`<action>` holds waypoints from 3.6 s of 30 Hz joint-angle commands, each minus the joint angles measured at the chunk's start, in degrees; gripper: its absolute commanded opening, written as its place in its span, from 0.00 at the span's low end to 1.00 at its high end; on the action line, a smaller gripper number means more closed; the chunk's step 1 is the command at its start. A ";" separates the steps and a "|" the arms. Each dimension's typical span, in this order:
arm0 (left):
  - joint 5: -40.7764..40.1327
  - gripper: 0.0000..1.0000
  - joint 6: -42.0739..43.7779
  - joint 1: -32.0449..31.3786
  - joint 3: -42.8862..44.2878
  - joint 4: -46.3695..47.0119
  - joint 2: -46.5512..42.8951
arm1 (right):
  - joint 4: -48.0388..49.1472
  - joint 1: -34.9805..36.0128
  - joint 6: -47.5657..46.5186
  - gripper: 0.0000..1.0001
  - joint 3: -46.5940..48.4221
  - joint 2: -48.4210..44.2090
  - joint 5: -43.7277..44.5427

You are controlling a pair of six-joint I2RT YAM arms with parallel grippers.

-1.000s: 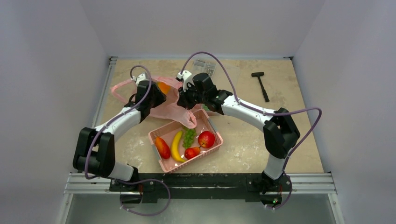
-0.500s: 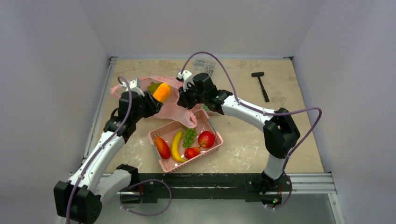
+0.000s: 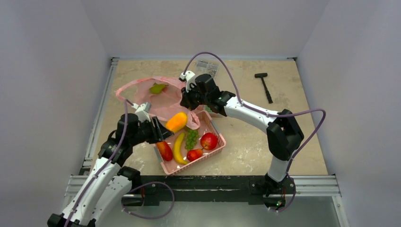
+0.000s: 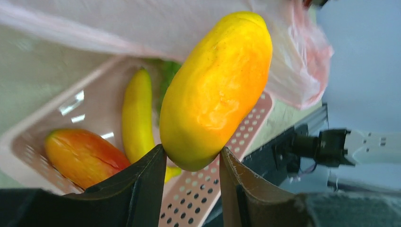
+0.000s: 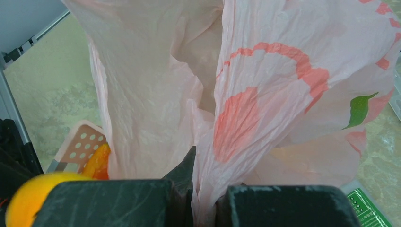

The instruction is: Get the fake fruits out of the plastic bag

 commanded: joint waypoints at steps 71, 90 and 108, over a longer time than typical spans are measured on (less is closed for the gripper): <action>-24.84 0.42 -9.13 1.90 5.70 24.98 29.91 | -6.30 5.90 -8.28 0.00 5.36 1.11 13.38; -29.77 0.62 -13.31 6.37 3.43 38.28 34.48 | -6.32 1.46 -9.30 0.00 8.16 2.51 7.06; -9.42 0.73 -19.38 7.43 18.40 44.99 63.53 | -5.93 1.04 -10.16 0.00 7.92 2.03 6.35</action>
